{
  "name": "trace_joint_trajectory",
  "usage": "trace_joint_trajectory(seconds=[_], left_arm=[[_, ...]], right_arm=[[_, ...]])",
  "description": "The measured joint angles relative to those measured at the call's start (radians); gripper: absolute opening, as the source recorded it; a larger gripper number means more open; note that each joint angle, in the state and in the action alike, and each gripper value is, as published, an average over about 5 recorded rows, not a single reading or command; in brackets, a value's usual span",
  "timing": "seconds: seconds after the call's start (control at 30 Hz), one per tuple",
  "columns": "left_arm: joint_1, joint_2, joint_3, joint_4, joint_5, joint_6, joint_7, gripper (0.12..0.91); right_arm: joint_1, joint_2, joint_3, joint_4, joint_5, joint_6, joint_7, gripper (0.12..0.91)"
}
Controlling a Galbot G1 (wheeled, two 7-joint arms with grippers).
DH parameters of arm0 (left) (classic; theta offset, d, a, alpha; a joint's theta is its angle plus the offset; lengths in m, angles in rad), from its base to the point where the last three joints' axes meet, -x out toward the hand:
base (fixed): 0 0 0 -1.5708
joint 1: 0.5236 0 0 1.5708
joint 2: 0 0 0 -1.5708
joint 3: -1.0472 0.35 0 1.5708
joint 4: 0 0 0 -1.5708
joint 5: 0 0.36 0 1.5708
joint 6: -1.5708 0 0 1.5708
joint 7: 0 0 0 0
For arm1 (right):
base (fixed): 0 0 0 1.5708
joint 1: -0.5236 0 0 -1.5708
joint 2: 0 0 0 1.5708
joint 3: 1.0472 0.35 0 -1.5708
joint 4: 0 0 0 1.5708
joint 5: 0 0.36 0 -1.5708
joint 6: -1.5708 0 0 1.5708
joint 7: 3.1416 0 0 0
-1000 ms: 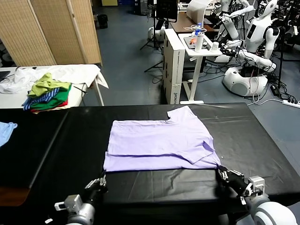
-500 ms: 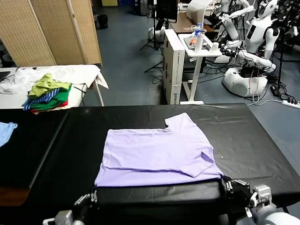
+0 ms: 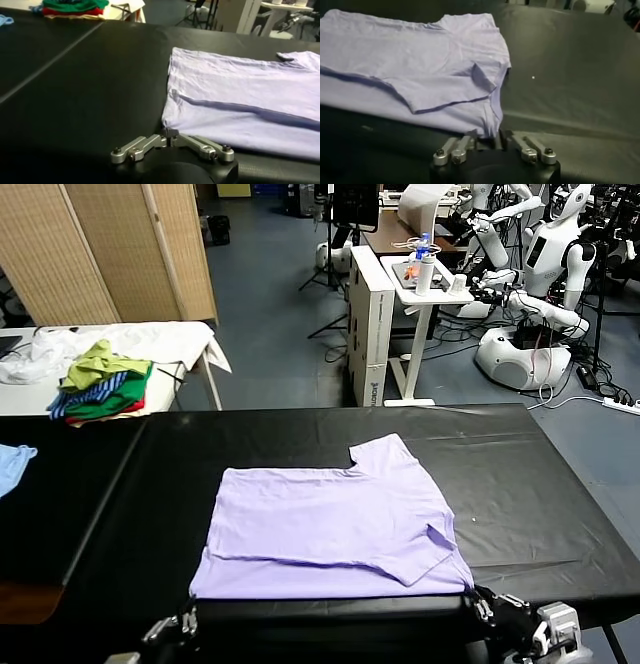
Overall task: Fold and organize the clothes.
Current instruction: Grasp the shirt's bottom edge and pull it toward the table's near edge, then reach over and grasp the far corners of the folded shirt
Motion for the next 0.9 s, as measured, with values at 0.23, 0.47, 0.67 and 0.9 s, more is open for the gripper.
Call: trace_joint_trajectory(seconds=[0.23, 0.47, 0.67, 0.9], left_arm=[[-0.03, 0.028, -0.036, -0.058, -0.071, 0.048, 0.037, 0.895], [-0.219, 0.091, -0.056, -0.012, -0.299, 0.034, -0.002, 0.907], [-0.467, 0.157, -0.027, 0.141, -0.443, 0.092, 0.015, 0.907], [-0.745, 0.222, 0.045, 0.367, -0.532, 0.157, 0.029, 0.907]], right_arm=[[0.118, -0.054, 0.014, -0.003, 0.131, 0.023, 0.063, 0.906], [0.454, -0.121, -0.153, -0.164, 0.17, 0.004, 0.12, 0.907], [0.804, -0.101, -0.405, -0.363, 0.168, -0.005, 0.137, 0.907], [1.1, -0.021, -0.626, -0.621, 0.135, -0.001, 0.103, 0.907]])
